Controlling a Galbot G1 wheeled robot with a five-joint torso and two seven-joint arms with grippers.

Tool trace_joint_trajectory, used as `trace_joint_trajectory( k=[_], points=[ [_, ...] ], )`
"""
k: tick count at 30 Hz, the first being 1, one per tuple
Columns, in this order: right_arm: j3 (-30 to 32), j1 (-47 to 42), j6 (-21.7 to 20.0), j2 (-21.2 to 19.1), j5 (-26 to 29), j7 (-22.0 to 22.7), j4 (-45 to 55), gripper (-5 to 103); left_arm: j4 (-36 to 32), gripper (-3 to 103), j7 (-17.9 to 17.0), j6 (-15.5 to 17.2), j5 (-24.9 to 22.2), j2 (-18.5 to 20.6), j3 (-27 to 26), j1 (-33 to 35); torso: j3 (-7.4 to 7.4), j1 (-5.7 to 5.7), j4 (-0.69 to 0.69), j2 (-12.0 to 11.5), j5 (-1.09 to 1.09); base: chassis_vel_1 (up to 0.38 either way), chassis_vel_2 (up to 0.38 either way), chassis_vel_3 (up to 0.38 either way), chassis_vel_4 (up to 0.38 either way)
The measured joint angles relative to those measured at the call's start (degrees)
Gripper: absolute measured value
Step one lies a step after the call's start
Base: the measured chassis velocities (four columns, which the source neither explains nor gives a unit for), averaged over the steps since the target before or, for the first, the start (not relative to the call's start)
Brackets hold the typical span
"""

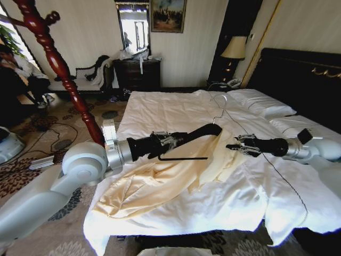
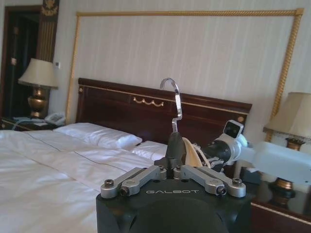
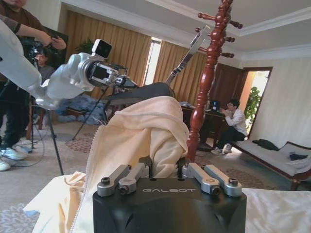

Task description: Pick up the clothes from the bed and hang them on the clothes hanger.

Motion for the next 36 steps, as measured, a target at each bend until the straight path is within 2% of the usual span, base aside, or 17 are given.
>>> trace_joint_trajectory(
  k=[3,5,6,10,13,15,18,20,21,22,23,24,26,29,32,34,36],
  points=[
    [0.06,0.36,0.28,0.61,-0.01,0.5,-1.1,24,-1.02,16,-0.47,-1.02,1.29,0.48,-2.21,2.21,0.0,0.0,-0.01,0.0,0.01,0.0,0.0,0.0,0.0],
    [0.11,0.43,0.34,0.78,0.0,0.53,-1.48,24,-1.38,16,-0.54,-1.26,1.69,0.65,-3.42,3.4,0.0,0.0,-0.01,0.0,0.01,0.0,0.0,0.0,0.0],
    [0.25,0.45,0.59,1.08,0.0,0.57,-2.07,24,-2.0,26,-0.58,-1.74,2.13,1.01,-5.27,5.4,0.0,0.0,0.0,0.0,0.0,0.0,0.0,0.0,0.0],
    [0.58,0.27,1.5,1.49,-0.54,0.97,-2.73,24,-3.33,37,-0.65,-3.23,3.65,1.65,-8.73,9.12,0.0,0.0,0.01,0.0,0.0,0.0,0.0,0.0,0.0],
    [0.8,-0.35,3.32,2.01,-2.62,2.79,-2.22,24,-5.2,53,-1.02,-6.2,4.1,1.08,-16.49,13.73,0.0,0.0,-0.01,0.0,0.0,0.0,0.0,0.0,0.0],
    [0.84,-0.42,3.7,2.12,-3.14,3.02,-2.14,24,-5.32,53,-1.31,-6.71,3.81,0.89,-17.96,14.31,0.0,0.0,0.0,0.0,0.0,0.0,0.0,0.0,0.0],
    [1.27,-1.09,5.74,2.73,-6.11,3.12,-1.55,24,-3.78,70,-5.31,-8.62,2.47,0.62,-25.08,17.64,0.0,0.0,0.0,0.0,0.01,0.0,0.0,0.0,0.0],
    [1.49,-1.38,6.25,2.75,-6.69,2.94,-1.11,24,-2.6,70,-7.76,-8.33,2.43,0.66,-26.52,18.72,-0.01,-0.01,-0.01,0.0,0.02,0.0,0.0,0.0,0.0],
    [1.7,-1.59,6.71,2.75,-7.23,2.74,-0.6,24,-1.54,75,-9.86,-7.6,2.59,0.76,-27.37,19.6,-0.01,0.0,-0.02,0.0,0.02,0.0,0.0,0.0,0.0],
    [2.22,-1.92,7.78,2.74,-8.57,2.07,0.87,24,1.5,81,-16.12,-5.41,3.85,0.95,-28.04,22.02,0.0,0.0,-0.02,0.0,0.01,0.0,0.0,0.0,0.0],
    [2.42,-2.0,8.35,2.72,-9.43,1.69,1.79,24,3.33,86,-19.93,-3.92,4.73,0.8,-27.56,23.78,0.0,0.0,0.0,0.0,0.0,0.0,0.0,0.0,0.0],
    [2.42,-2.0,8.35,2.72,-9.43,1.69,1.79,24,3.33,86,-19.93,-3.92,4.73,0.8,-27.56,23.78,0.0,0.0,0.0,0.0,0.0,0.0,0.0,0.0,0.0],
    [2.54,-2.25,9.33,2.78,-11.36,1.28,3.86,24,8.08,96,-25.48,0.74,8.85,-0.58,-25.19,29.24,0.0,0.0,0.0,0.0,-0.02,0.0,0.0,0.0,0.0],
    [2.37,-2.53,9.63,3.02,-12.15,1.31,4.76,24,10.85,98,-26.03,2.46,12.31,-1.63,-23.56,31.51,0.0,0.0,0.0,0.0,-0.02,0.0,0.0,0.0,0.0],
    [1.15,-2.95,9.85,3.73,-13.27,2.51,6.42,24,17.92,100,-24.67,4.5,21.25,-5.73,-16.58,33.31,0.0,-0.01,0.03,0.0,-0.02,0.0,0.0,0.0,0.0],
    [0.97,-2.95,9.85,3.78,-13.36,2.73,6.48,24,18.76,100,-24.39,4.53,21.96,-6.24,-15.27,32.97,0.0,-0.01,0.02,0.0,-0.02,0.0,0.0,0.0,0.0],
    [0.04,-2.91,9.86,3.94,-13.84,3.79,6.22,24,23.38,100,-22.7,4.08,25.11,-8.79,-7.34,28.93,0.0,0.0,-0.02,0.0,0.01,0.0,0.0,0.0,0.0]
  ],
)
